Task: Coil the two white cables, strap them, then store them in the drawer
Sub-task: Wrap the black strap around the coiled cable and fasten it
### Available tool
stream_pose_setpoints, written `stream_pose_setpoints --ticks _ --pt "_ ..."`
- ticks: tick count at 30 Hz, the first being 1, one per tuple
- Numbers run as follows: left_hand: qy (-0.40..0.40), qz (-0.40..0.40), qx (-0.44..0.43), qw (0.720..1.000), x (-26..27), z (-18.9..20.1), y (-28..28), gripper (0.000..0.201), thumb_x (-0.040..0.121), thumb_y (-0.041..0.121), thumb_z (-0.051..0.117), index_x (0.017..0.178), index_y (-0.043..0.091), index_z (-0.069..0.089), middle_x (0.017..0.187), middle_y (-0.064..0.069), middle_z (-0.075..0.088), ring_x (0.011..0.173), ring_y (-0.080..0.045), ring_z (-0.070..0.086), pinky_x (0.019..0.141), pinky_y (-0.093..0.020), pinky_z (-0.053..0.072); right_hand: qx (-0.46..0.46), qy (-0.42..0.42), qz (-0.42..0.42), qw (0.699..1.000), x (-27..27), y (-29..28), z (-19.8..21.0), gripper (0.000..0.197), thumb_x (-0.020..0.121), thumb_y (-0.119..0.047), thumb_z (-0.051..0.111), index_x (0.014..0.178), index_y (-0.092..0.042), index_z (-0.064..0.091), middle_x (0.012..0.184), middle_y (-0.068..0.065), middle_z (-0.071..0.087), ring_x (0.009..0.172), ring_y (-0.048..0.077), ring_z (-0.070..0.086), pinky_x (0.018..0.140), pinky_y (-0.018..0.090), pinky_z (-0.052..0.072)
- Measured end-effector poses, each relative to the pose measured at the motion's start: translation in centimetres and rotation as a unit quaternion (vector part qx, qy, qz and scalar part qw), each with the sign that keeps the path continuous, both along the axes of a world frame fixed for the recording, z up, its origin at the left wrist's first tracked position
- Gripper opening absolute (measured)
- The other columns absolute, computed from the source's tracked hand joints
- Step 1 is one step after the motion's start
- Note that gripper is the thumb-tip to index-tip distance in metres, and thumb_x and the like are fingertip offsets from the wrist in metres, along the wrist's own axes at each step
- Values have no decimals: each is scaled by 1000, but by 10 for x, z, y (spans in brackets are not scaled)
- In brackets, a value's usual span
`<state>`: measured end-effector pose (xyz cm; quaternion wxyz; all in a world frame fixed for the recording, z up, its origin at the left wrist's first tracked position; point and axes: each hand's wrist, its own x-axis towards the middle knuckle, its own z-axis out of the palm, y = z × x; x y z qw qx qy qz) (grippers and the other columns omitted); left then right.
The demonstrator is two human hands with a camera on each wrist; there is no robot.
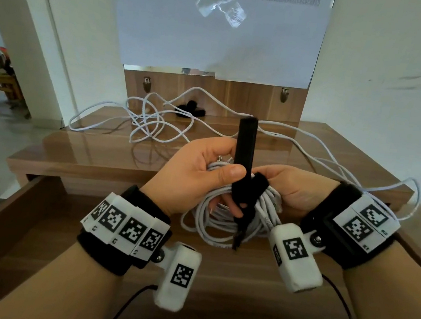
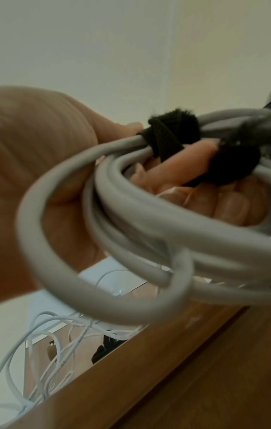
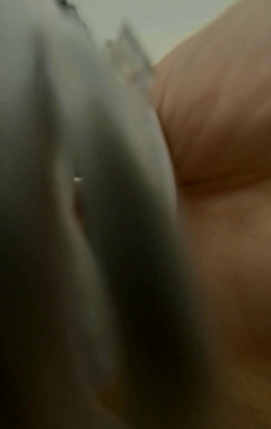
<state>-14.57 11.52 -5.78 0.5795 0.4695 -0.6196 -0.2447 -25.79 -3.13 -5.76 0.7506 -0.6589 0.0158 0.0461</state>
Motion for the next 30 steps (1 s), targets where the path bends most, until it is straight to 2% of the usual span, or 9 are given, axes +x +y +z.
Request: stream_pose_setpoints --ticks 4,8,10,13,16,19,23,27,30 --pt "-2 7 5 1000 1 -2 -1 20 91 6 49 105 -6 56 81 -14 71 66 -22 73 54 -32 59 -30 14 -5 999 1 -5 -1 23 73 -10 59 87 8 60 70 16 65 64 22 63 68 31 54" --pt "-8 43 5 999 7 -6 -3 22 95 10 53 107 -8 55 84 -21 70 65 -31 72 51 -43 59 -53 7 -36 998 6 -5 -3 31 77 -12 60 94 13 60 77 19 66 69 25 64 73 34 55" --pt "-6 63 -5 998 11 -6 -3 25 93 13 55 104 -9 55 81 -27 68 53 -30 68 43 -35 55 -34 -2 -75 997 8 -7 -5 38 79 -14 58 102 16 60 88 25 63 74 28 62 75 37 55" --pt "-12 105 -33 994 17 -5 -3 22 94 18 61 96 -4 59 73 -25 68 36 -25 57 33 -26 45 6 -23 -101 995 12 -6 -7 30 82 -17 55 97 7 67 90 23 64 76 29 62 78 39 55" --pt "-19 164 -79 983 21 -6 -4 29 88 23 65 92 -5 66 69 -21 68 36 -22 57 34 -26 44 34 -55 -133 989 16 -4 -8 34 83 -21 54 97 7 68 91 24 66 81 33 62 83 43 54" --pt "-49 195 -101 974 23 -4 -2 20 88 18 67 91 0 71 66 -18 67 39 -19 55 40 -26 45 15 -85 -174 981 19 -1 -8 43 83 -28 53 100 10 64 95 30 62 83 35 58 81 45 53" --pt "-73 135 -26 988 30 0 3 14 92 14 61 94 1 65 57 -18 57 37 -19 46 40 -24 38 -110 -137 -236 956 24 1 -9 44 95 -27 49 99 16 59 88 31 61 72 28 60 70 32 51" --pt "-41 82 33 995 27 -3 1 24 93 16 56 110 -1 61 73 -37 56 45 -33 49 37 -23 39 -219 -164 -255 927 24 -3 -7 46 100 -26 45 98 19 57 85 28 58 77 31 53 78 37 44" --pt "-32 85 37 995 25 -4 1 30 93 14 56 114 -6 58 77 -39 56 46 -19 55 37 -21 41 -300 -174 -264 900 24 -1 -4 44 96 -33 50 91 9 64 78 29 59 67 36 52 68 40 45"
